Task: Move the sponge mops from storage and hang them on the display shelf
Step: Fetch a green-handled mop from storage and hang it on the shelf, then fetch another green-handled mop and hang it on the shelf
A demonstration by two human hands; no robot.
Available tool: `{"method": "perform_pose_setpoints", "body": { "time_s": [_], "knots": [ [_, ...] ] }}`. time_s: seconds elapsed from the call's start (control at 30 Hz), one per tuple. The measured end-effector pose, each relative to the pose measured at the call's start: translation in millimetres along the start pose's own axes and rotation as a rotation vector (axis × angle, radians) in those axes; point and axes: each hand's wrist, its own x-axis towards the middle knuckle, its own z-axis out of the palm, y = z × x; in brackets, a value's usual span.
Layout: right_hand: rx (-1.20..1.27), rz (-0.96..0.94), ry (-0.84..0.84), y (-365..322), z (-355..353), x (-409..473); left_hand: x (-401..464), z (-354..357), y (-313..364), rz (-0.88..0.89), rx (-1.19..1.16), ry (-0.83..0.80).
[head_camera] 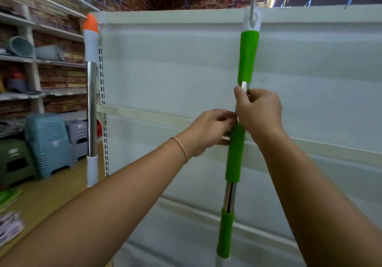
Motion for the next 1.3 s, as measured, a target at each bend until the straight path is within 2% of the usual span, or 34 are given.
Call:
{"method": "perform_pose_setpoints", "body": {
  "time_s": [0.17, 0.27, 0.43, 0.63, 0.8, 1.03, 1.3],
  "knots": [
    [-0.173, -0.064, 0.035, 10.0, 2.3, -49.9, -43.3, -31.5, -22.5, -0.011, 0.084, 0.070],
    [-0.177, -0.150, 0.064, -8.4, 10.5, -77.3, -67.7, -56.7, -27.4, 0.026, 0.198, 0.155],
    [-0.123, -0.186, -0.072, -54.2, 56.0, -130.9, -124.2, -117.1, -34.5, 0.061, 0.499, 0.180],
    [-0.038, -0.110, -0.321, -120.1, 144.8, -213.9, -228.7, -228.2, -58.6, -0.031, 0.734, 0.195],
    [0.036, -0.132, -0.424, -187.0, 221.6, -285.8, -325.6, -338.7, -81.4, -0.140, 0.825, 0.270],
    [0.133, -0.196, -0.593, -282.5, 320.3, -361.7, -445.0, -465.3, -83.8, -0.272, 0.905, 0.477],
    [0.194, -0.260, -0.703, -348.7, 415.1, -396.4, -496.4, -552.7, -90.6, -0.377, 1.003, 0.621]
  ]
}}
